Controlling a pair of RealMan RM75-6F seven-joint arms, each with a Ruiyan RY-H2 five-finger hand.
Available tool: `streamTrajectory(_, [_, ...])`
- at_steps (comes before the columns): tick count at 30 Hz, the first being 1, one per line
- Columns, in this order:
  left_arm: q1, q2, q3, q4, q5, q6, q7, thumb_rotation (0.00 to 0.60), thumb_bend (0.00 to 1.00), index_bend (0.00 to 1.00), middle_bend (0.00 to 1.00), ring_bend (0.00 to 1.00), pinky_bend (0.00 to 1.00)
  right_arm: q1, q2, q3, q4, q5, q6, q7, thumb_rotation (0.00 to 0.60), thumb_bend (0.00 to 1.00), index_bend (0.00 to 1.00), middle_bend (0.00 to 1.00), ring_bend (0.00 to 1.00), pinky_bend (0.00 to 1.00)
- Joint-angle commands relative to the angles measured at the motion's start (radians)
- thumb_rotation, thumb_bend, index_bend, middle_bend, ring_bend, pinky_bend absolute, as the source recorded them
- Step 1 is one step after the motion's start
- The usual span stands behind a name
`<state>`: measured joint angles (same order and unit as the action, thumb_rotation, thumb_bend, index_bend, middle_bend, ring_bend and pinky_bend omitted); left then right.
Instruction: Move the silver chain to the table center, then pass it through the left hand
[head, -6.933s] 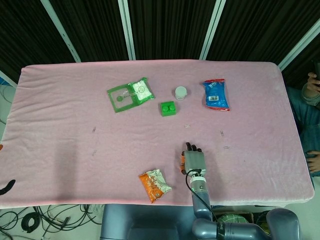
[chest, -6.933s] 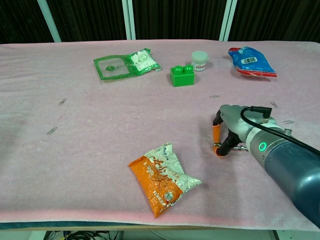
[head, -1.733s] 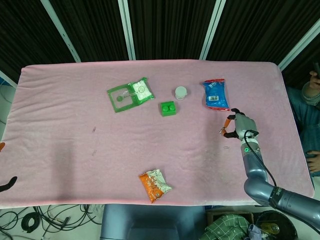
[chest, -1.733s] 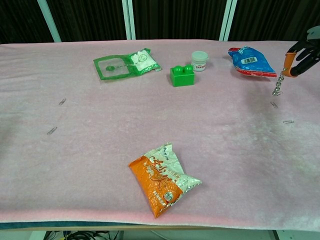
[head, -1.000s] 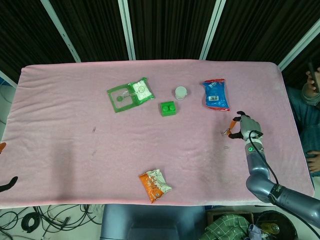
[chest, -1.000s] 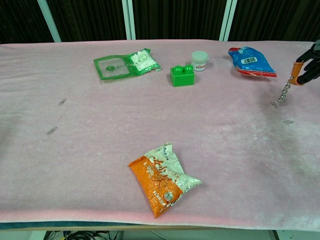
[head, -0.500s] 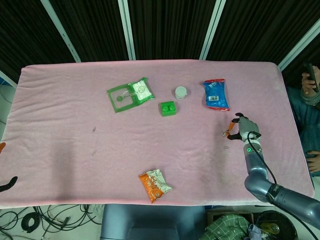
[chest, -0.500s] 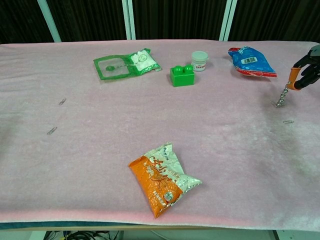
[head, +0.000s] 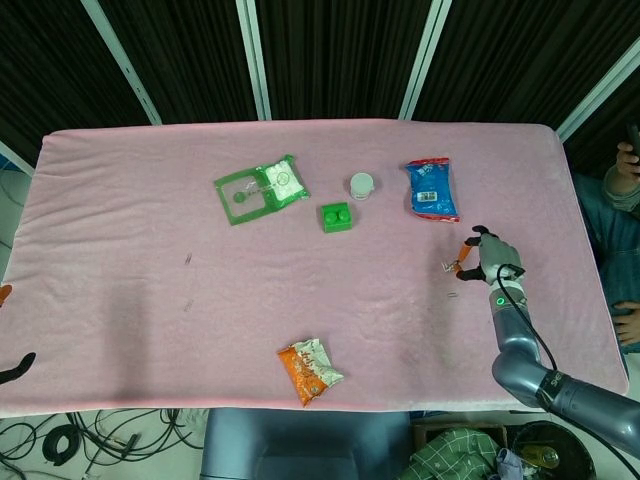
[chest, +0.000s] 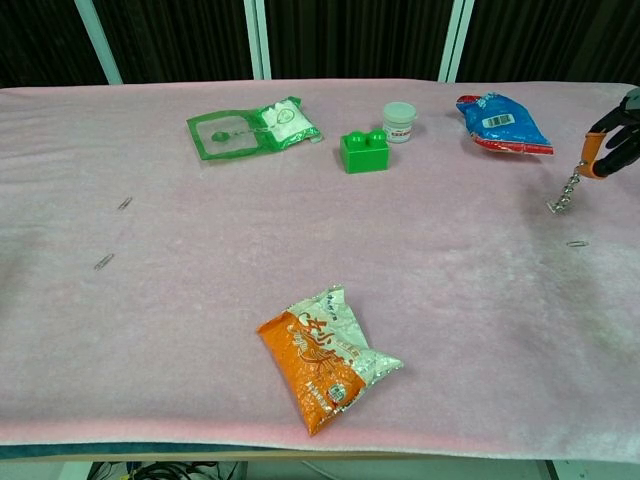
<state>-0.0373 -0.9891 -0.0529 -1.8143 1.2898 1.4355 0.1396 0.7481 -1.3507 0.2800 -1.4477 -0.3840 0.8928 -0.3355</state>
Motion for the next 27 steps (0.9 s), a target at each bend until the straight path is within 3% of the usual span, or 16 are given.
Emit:
streamTrajectory(1, [-0.001, 0.000, 0.001, 0.000, 0.000, -0.002, 0.002, 0.600, 0.22, 0.08, 0.08, 0.00, 0.00, -0.012, 0.033, -0.006, -0.051, -0.013, 0.019, -0.005, 0.600, 0.36, 0.66, 0.09, 0.14, 0.21])
streamTrajectory(13, [-0.004, -0.002, 0.002, -0.002, 0.001, -0.005, 0.006, 0.600, 0.22, 0.08, 0.08, 0.00, 0.00, -0.064, 0.137, -0.049, -0.236, -0.069, 0.067, -0.009, 0.600, 0.36, 0.66, 0.09, 0.14, 0.21])
streamTrajectory(27, [-0.006, -0.006, 0.003, -0.003, -0.001, -0.007, 0.018, 0.600, 0.22, 0.08, 0.08, 0.00, 0.00, -0.072, 0.099, -0.062, -0.215, -0.076, 0.059, 0.025, 0.600, 0.36, 0.66, 0.09, 0.14, 0.21])
